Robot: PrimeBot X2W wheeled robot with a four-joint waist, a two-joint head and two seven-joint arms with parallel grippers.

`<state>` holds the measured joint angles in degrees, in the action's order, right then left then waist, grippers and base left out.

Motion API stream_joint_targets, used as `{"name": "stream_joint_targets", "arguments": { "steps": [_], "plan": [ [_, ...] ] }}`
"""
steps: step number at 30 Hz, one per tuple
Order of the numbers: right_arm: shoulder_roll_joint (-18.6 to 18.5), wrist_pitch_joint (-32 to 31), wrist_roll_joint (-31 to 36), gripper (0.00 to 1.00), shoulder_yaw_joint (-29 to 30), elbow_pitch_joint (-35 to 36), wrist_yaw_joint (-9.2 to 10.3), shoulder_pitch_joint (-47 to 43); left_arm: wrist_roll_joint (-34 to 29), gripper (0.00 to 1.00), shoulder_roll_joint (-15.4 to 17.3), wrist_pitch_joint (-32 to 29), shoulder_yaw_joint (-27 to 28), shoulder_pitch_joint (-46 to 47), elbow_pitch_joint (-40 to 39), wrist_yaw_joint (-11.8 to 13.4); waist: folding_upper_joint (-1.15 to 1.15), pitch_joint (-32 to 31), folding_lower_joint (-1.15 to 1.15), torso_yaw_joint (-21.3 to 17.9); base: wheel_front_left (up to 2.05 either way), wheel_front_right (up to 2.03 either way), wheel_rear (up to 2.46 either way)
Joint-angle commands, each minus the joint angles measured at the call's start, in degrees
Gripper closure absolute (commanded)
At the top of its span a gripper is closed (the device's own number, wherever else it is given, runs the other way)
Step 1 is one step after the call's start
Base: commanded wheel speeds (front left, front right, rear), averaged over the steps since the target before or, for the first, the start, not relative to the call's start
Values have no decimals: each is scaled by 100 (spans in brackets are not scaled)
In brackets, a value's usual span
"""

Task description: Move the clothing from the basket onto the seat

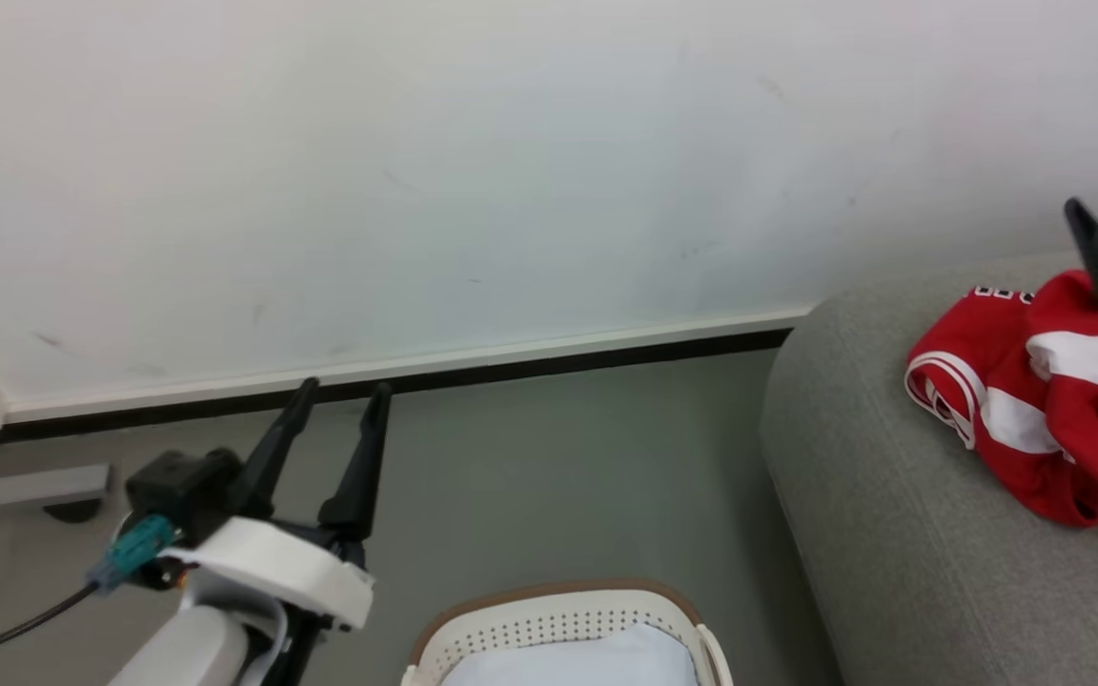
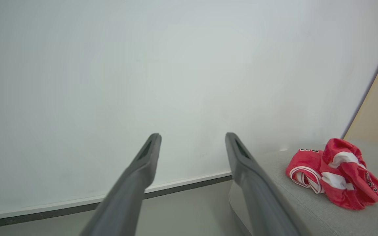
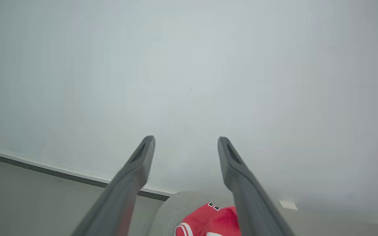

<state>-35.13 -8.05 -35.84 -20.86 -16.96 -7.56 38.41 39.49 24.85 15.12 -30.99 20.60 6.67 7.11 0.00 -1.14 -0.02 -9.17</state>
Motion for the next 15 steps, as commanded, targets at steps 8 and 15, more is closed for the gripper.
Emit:
{"name": "stream_joint_targets", "arguments": {
  "steps": [8, 15],
  "plan": [
    [711, 967, 947, 0, 755, 453, 14, -1306, -310, 0, -154, 2, 961, -823, -178, 131, 0, -151, 2, 325, 0, 0, 0],
    [1859, 1838, 1423, 0, 1127, 721, 15, -2615, -995, 0, -591, 2, 1775, -1517, -262, -6, 0, -134, 2, 381, 0, 0, 0]
  ]
}}
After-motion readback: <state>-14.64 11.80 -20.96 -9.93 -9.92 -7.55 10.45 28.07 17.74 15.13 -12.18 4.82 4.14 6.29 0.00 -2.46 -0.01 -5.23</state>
